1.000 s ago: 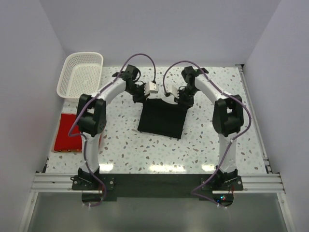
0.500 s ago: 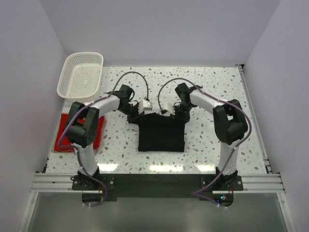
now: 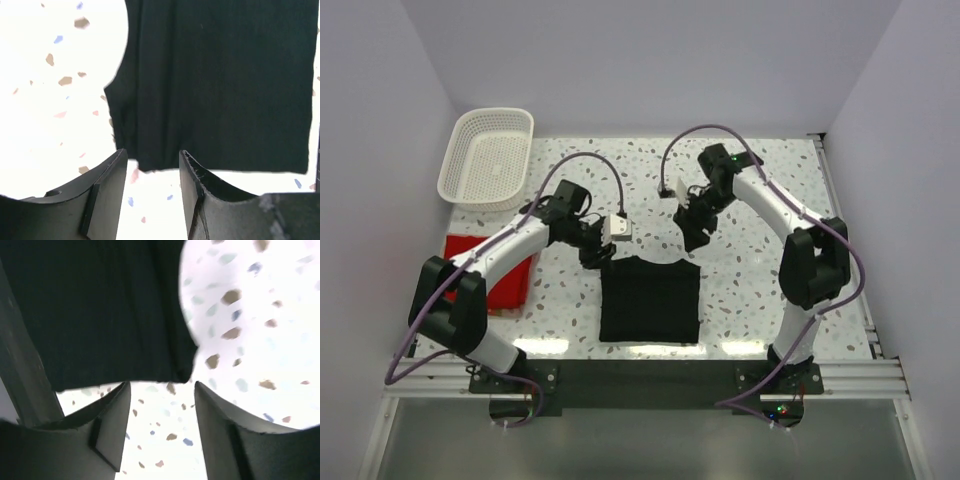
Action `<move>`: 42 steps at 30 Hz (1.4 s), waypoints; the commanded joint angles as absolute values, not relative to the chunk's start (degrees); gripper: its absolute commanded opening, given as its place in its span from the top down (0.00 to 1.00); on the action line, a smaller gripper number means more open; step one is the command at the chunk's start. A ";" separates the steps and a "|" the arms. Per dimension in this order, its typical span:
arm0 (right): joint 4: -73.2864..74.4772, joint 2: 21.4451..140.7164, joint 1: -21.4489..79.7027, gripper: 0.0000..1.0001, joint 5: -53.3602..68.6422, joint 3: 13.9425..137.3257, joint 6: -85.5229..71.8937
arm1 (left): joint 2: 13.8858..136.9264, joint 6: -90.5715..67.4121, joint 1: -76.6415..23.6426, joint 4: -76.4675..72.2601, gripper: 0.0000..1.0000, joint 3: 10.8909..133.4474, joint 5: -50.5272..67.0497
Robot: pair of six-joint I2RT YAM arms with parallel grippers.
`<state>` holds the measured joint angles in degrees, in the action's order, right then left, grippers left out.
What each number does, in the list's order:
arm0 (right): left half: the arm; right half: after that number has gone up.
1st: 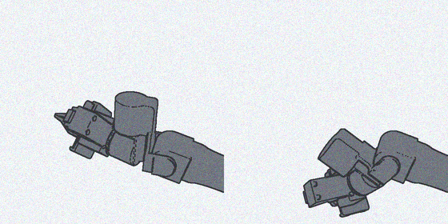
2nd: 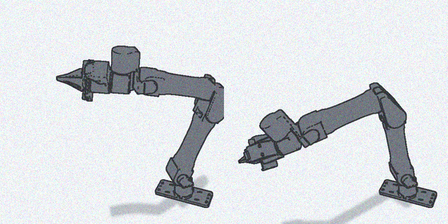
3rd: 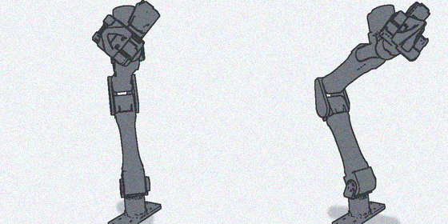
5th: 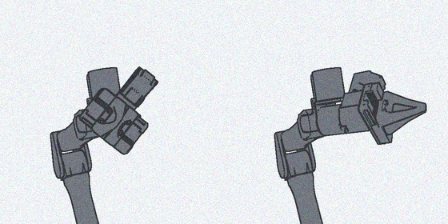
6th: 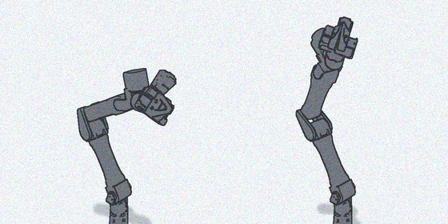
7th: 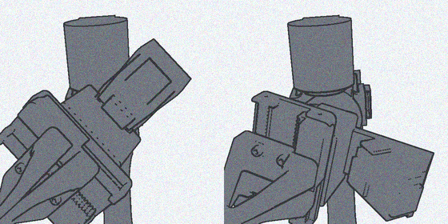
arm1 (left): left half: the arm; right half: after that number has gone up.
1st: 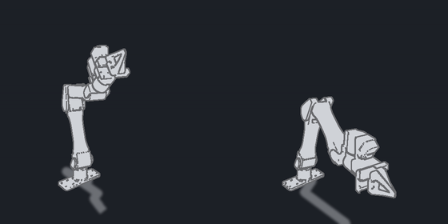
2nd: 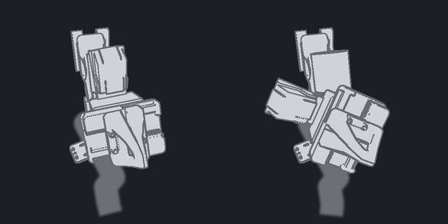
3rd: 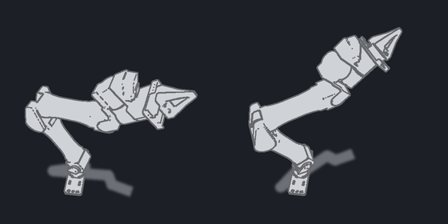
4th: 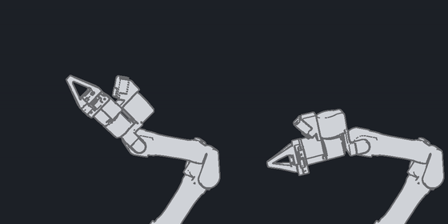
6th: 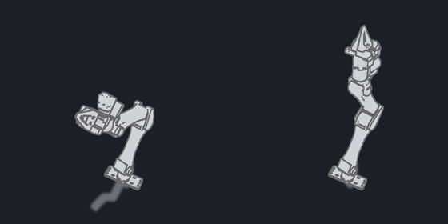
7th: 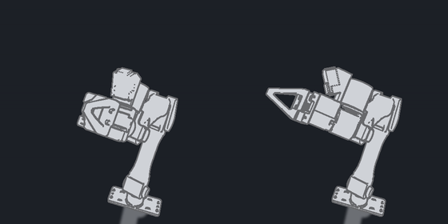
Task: Fold and stack the t-shirts
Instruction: Fold the tshirt
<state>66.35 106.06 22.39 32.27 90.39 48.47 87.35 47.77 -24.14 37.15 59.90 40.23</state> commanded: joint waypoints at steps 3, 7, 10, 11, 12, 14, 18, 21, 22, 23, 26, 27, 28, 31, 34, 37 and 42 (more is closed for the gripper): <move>66.29 115.55 21.62 0.60 42.44 98.25 33.07 | 93.76 46.77 -29.34 33.40 0.49 66.18 40.34; 63.64 121.02 21.62 0.70 44.99 101.86 26.99 | 98.52 43.95 -31.72 29.02 0.49 68.46 40.17; 61.62 124.36 21.62 0.73 46.05 103.01 23.82 | 102.03 43.16 -33.40 27.87 0.49 70.48 39.73; 61.18 124.97 21.71 0.73 46.32 103.18 22.86 | 102.74 43.15 -33.83 27.77 0.48 71.36 39.81; 60.30 125.50 21.71 0.74 46.41 103.36 22.42 | 104.14 42.98 -34.45 27.69 0.48 71.72 39.81; 58.98 126.91 21.80 0.74 46.41 103.45 21.45 | 105.29 43.15 -35.06 27.34 0.48 72.16 39.20; 57.22 129.37 22.50 0.75 46.49 104.94 20.83 | 107.92 42.72 -36.21 25.93 0.51 72.16 37.97; 56.60 130.95 23.20 0.76 46.84 105.47 20.57 | 109.42 42.54 -36.47 25.05 0.55 72.25 37.00; 56.51 131.31 23.29 0.76 46.85 105.56 20.57 | 109.77 42.63 -36.65 25.22 0.57 72.42 37.00; 56.43 131.92 23.73 0.76 46.93 105.56 20.57 | 110.12 42.80 -36.65 25.57 0.59 72.60 37.00; 55.64 132.45 24.43 0.77 46.85 104.51 20.22 | 110.31 43.15 -37.53 27.07 0.80 73.21 37.18; 55.29 132.36 24.61 0.78 46.85 104.07 20.21 | 109.87 43.15 -37.62 26.98 0.84 72.95 37.35; 55.02 132.28 24.78 0.78 46.76 103.54 20.48 | 109.25 43.15 -37.79 26.81 0.88 72.17 37.44; 55.02 131.92 25.57 0.80 46.15 102.22 21.61 | 104.61 43.42 -38.49 25.84 1.00 69.97 37.79; 55.63 131.57 26.36 0.80 45.18 101.78 23.46 | 101.87 42.72 -39.37 25.40 1.00 68.21 37.53; 55.90 131.22 27.07 0.81 44.83 100.90 24.17 | 98.53 42.54 -40.95 24.35 1.00 66.37 34.73; 56.69 130.34 27.33 0.81 44.04 100.63 25.40 | 94.75 43.33 -43.42 20.84 1.00 63.29 29.28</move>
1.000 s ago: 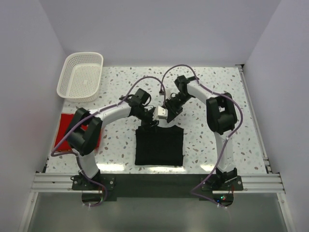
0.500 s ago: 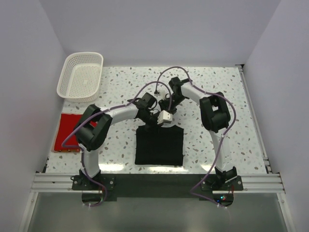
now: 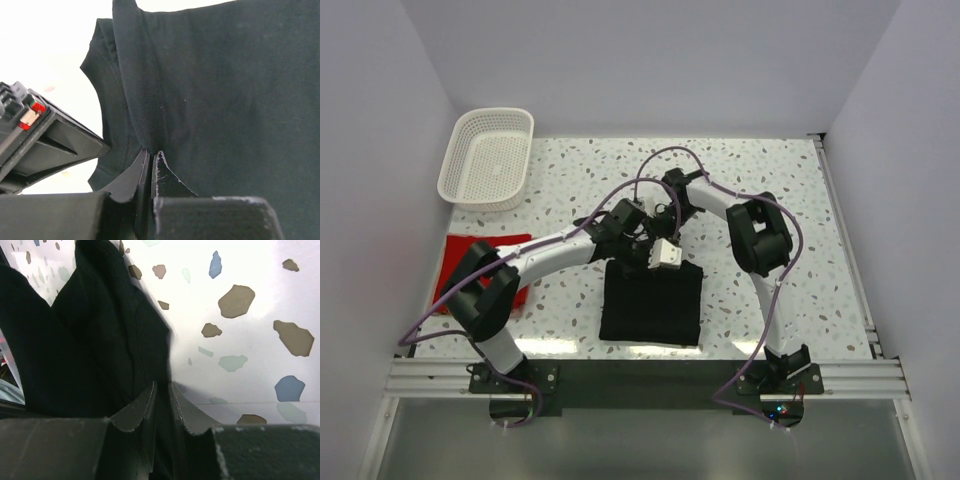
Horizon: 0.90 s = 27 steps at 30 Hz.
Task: Fold and stack the t-shirts
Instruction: Fold the tshirt
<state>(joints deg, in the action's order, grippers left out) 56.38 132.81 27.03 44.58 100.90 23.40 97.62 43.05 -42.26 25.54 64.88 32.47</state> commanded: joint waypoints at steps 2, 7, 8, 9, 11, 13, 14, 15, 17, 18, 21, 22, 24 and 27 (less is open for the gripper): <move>57.56 129.21 27.25 0.81 43.07 101.07 25.84 | 94.31 42.63 -43.59 20.13 1.00 62.67 27.86; 59.94 125.34 27.33 0.80 40.78 101.86 28.38 | 93.17 42.63 -43.77 18.99 1.00 61.79 26.98; 60.99 124.46 27.25 0.80 41.22 102.47 28.56 | 92.99 42.71 -43.86 18.55 1.00 61.70 26.98; 61.69 124.28 27.25 0.80 41.92 102.65 28.65 | 92.81 42.80 -44.03 18.37 1.00 61.61 26.81; 64.15 124.54 27.68 0.81 43.58 102.92 29.00 | 92.20 42.89 -44.30 17.84 1.00 61.52 26.11; 65.30 124.98 28.56 0.82 45.70 102.13 29.96 | 91.76 43.24 -44.47 17.05 1.00 61.17 24.88; 65.56 125.15 29.00 0.82 45.79 100.82 30.23 | 91.24 43.76 -44.65 16.79 1.00 60.91 24.35; 65.13 125.68 29.44 0.83 45.79 99.94 30.41 | 90.88 44.20 -44.74 15.66 1.00 60.13 23.91; 63.56 126.47 30.32 0.83 45.53 98.10 30.41 | 89.57 45.26 -45.00 13.55 1.00 59.16 22.59; 62.94 127.78 30.24 0.83 45.61 97.74 30.32 | 89.21 45.70 -45.09 13.01 1.00 58.37 22.24; 62.05 130.42 30.32 0.83 44.91 98.08 30.93 | 88.24 46.84 -45.53 11.17 1.00 57.22 20.84; 62.14 132.17 30.24 0.84 44.65 98.26 31.55 | 88.16 47.11 -45.61 10.47 1.00 57.04 20.40; 62.14 133.41 30.32 0.83 43.60 98.88 32.34 | 87.80 47.46 -45.53 7.66 1.00 56.26 18.99; 62.75 134.65 30.24 0.83 43.42 99.23 34.18 | 86.84 48.95 -45.53 3.09 1.00 54.15 16.44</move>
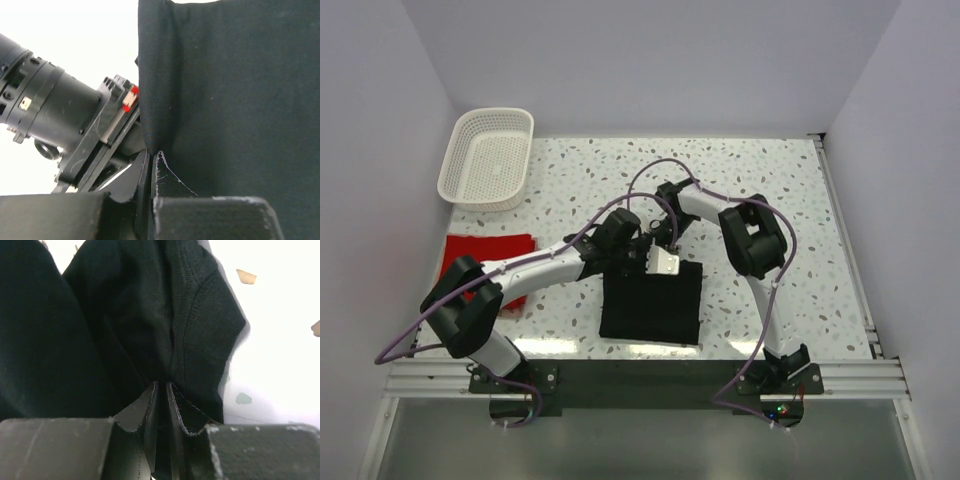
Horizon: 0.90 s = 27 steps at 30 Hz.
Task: Fold and stack the t-shirts
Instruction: Fold the tshirt
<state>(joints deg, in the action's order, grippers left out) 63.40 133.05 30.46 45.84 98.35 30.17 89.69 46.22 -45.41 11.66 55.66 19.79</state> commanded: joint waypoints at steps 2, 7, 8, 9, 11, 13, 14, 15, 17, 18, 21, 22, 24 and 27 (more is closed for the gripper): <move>63.45 135.17 30.23 0.83 43.68 99.32 34.72 | 86.84 50.00 -45.53 0.89 1.00 53.53 16.26; 63.81 135.18 30.23 0.82 43.51 99.40 35.24 | 88.68 50.80 -45.53 -2.55 1.00 53.88 15.73; 64.07 135.18 30.23 0.82 43.59 99.49 35.42 | 88.77 51.24 -45.53 -3.59 1.00 53.79 15.73; 64.07 135.18 30.23 0.82 43.77 99.49 35.51 | 88.86 51.50 -45.53 -4.30 1.00 53.35 15.56; 64.07 135.26 30.32 0.82 43.68 99.58 35.60 | 88.94 52.12 -45.53 -5.70 1.00 52.91 15.90; 64.07 135.53 30.23 0.82 43.86 99.75 35.68 | 89.12 52.21 -45.61 -5.71 1.00 53.43 17.31; 64.33 135.61 30.23 0.82 44.03 100.10 35.77 | 89.12 52.21 -45.62 -5.28 1.00 53.70 17.92; 64.60 135.88 30.15 0.82 44.03 100.37 35.95 | 89.12 52.29 -45.70 -5.01 1.00 53.79 19.06; 65.04 136.05 30.06 0.82 44.21 101.07 36.12 | 88.77 52.73 -45.97 -4.22 1.00 53.70 19.95; 65.13 136.14 30.06 0.82 44.21 101.25 36.21 | 88.60 52.91 -46.05 -3.78 1.00 53.61 21.08; 66.18 136.49 29.71 0.82 44.30 102.39 36.82 | 87.72 53.87 -46.41 -1.85 1.00 52.91 23.02; 67.31 136.67 29.53 0.80 44.47 103.09 37.00 | 87.45 54.40 -46.67 -1.93 1.00 52.48 22.85; 68.46 136.23 29.62 0.73 44.73 103.53 37.79 | 87.71 54.49 -46.85 -2.55 1.00 51.51 21.19; 69.69 133.34 29.62 0.62 44.12 103.54 37.62 | 88.42 53.70 -46.76 -4.74 0.89 50.54 19.34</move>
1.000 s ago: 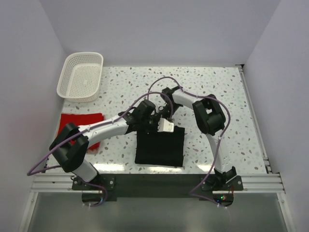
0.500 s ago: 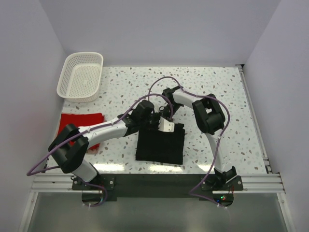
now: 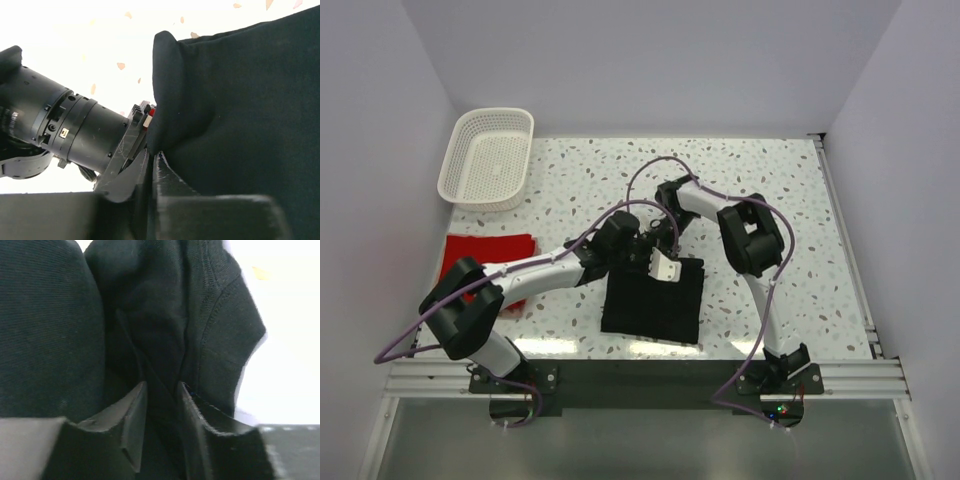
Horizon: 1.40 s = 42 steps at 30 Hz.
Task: Fold and stack the t-shirts
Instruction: Fold the tshirt
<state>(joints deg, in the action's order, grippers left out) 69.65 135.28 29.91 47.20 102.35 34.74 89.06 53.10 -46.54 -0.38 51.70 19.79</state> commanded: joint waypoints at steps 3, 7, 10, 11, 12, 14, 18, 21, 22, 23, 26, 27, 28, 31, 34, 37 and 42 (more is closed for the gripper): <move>70.40 129.73 29.44 0.58 41.05 103.88 37.27 | 87.63 53.79 -46.67 -7.29 0.73 49.22 18.98; 73.64 126.92 28.30 0.52 36.75 105.81 37.79 | 85.96 52.65 -46.50 -3.54 0.65 50.71 20.12; 76.71 126.39 27.07 0.39 32.19 108.44 39.46 | 84.12 50.38 -45.09 3.83 0.63 52.20 23.90; 78.21 126.13 26.37 0.34 31.04 109.94 39.98 | 83.33 49.14 -44.04 8.04 0.63 53.60 25.91; 78.22 125.95 25.93 0.34 31.03 109.95 40.16 | 82.97 49.13 -43.51 8.09 0.62 53.61 27.06; 79.80 125.86 24.97 0.33 29.45 112.58 40.17 | 82.09 47.38 -42.46 13.34 0.62 54.14 28.38; 82.61 126.73 21.81 0.30 27.69 119.51 40.25 | 79.72 44.05 -38.07 18.80 0.57 54.23 32.07; 86.12 127.44 19.79 0.29 27.68 123.04 40.86 | 80.76 41.84 -33.86 20.47 0.53 55.54 33.39; 87.87 127.44 19.34 0.29 27.95 123.92 41.30 | 81.73 41.49 -32.79 22.13 0.52 57.46 33.75; 88.50 127.27 18.81 0.29 28.56 123.84 41.74 | 82.87 41.83 -31.74 23.37 0.52 58.79 34.19; 88.95 125.25 17.58 0.29 28.39 119.90 43.24 | 89.28 42.71 -27.61 27.94 0.52 65.02 35.07; 88.34 124.46 17.49 0.28 28.21 116.75 43.33 | 93.21 43.06 -26.73 30.30 0.52 66.87 35.50; 86.76 123.67 17.49 0.28 28.21 115.24 43.33 | 95.34 43.07 -25.94 31.37 0.52 70.37 36.03; 83.94 121.64 17.49 0.27 28.39 110.23 43.24 | 103.17 42.98 -23.12 35.85 0.51 77.94 38.40; 81.04 120.94 17.40 0.27 28.30 105.30 42.98 | 108.27 43.24 -22.15 38.49 0.50 82.96 40.25; 79.81 120.94 17.58 0.27 29.53 102.31 43.07 | 110.74 43.86 -22.06 39.72 0.49 85.25 41.22; 79.98 120.94 17.93 0.30 31.29 98.62 43.94 | 114.69 44.91 -22.15 42.27 0.48 86.92 42.62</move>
<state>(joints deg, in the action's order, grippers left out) 76.60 124.22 17.52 29.56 100.03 42.46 113.27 44.10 -22.00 38.76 84.14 38.94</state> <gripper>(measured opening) 0.712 0.521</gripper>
